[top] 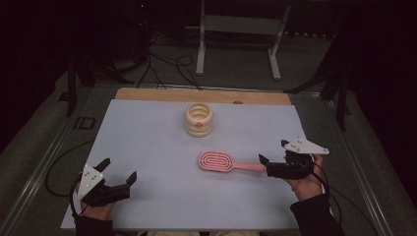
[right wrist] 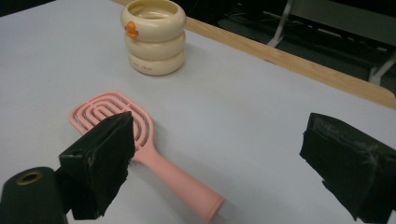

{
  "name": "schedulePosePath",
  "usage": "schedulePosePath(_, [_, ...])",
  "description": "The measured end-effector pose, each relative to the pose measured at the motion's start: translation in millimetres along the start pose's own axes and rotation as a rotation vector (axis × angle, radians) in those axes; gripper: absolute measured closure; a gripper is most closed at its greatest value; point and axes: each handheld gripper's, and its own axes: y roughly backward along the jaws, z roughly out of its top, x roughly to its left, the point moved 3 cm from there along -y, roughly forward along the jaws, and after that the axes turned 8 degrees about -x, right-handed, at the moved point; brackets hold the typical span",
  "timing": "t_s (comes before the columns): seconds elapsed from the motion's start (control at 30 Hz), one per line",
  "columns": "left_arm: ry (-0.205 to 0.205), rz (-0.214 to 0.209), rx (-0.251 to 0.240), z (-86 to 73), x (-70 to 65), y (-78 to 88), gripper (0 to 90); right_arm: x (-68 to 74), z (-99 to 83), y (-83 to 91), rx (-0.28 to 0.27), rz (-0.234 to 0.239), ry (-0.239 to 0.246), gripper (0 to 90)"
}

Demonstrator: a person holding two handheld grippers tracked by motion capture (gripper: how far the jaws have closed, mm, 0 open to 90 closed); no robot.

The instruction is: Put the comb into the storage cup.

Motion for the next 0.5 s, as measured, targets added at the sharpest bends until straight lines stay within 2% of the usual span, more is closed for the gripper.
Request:
schedulePosePath(0.07, [0.000, 0.000, 0.001, -0.1, 0.2, -0.1, 0.4, 0.8, 2.0, -1.0, 0.006, 0.006, 0.007, 9.4])
schedulePosePath(0.1, [0.000, 0.000, 0.001, -0.1, 0.2, -0.1, 0.4, 2.5, 6.7, -4.0, 0.019, 0.013, 0.030, 9.4])
schedulePosePath(0.23, [-0.001, -0.001, 0.002, -0.2, 0.2, -0.1, 0.4, 4.7, 12.0, -7.9, 0.036, 0.022, 0.061, 9.4])
schedulePosePath(0.33, [0.002, 0.000, 0.001, -0.3, 0.2, -0.3, 0.4, 4.7, 12.0, -7.9, 0.036, 0.022, 0.061, 9.4])
schedulePosePath(0.37, [0.002, 0.000, 0.001, -0.3, 0.2, -0.3, 0.4, 9.6, 19.8, -16.8, 0.074, 0.036, 0.101, 9.4])
schedulePosePath(0.5, [0.001, -0.001, 0.001, -0.5, 0.2, -0.5, 0.4, 11.8, 23.5, -22.2, 0.095, 0.044, 0.121, 9.4])
